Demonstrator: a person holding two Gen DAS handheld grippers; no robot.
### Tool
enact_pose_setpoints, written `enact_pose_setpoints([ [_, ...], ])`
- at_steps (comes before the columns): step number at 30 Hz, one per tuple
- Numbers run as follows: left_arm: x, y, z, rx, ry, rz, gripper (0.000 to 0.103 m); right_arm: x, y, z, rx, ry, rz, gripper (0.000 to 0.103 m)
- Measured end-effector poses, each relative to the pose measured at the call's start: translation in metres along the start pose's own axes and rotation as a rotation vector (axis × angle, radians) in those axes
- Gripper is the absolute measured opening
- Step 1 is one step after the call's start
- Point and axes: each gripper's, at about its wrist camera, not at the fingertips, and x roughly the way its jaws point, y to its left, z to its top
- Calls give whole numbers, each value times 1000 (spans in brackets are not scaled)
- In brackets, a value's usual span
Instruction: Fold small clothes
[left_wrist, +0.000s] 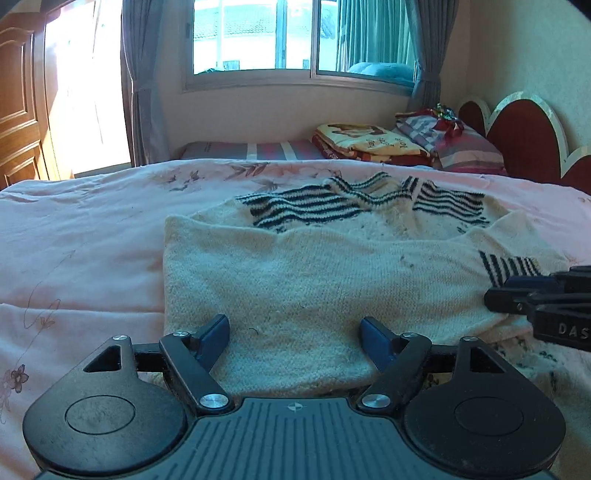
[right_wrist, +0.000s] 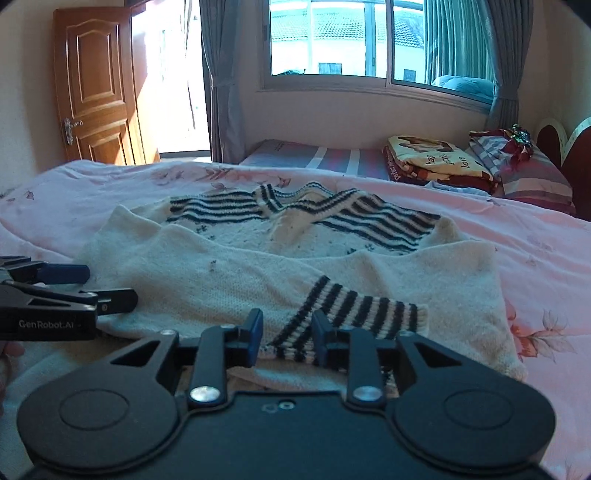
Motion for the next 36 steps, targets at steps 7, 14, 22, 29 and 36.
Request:
enact_pose_setpoints([
  [7,25,2,29,-41,-11,9,77,-3,-18,9,19,-60,-55,32],
  [14,37,3,23,-7,33,21,91,9,-35,1,-2,-18,-68,39],
  [22,-11,-14,1,45,34,66,91,-41,-65,-13,94,-48,-63,40],
  [29,-57,-15,-31,30,64,9,91,-107,-107,-48,305,-29,23,41],
  [36,-148,28,-94,-74,173,-89,72,-176,-110,-113,406,105,214,42],
])
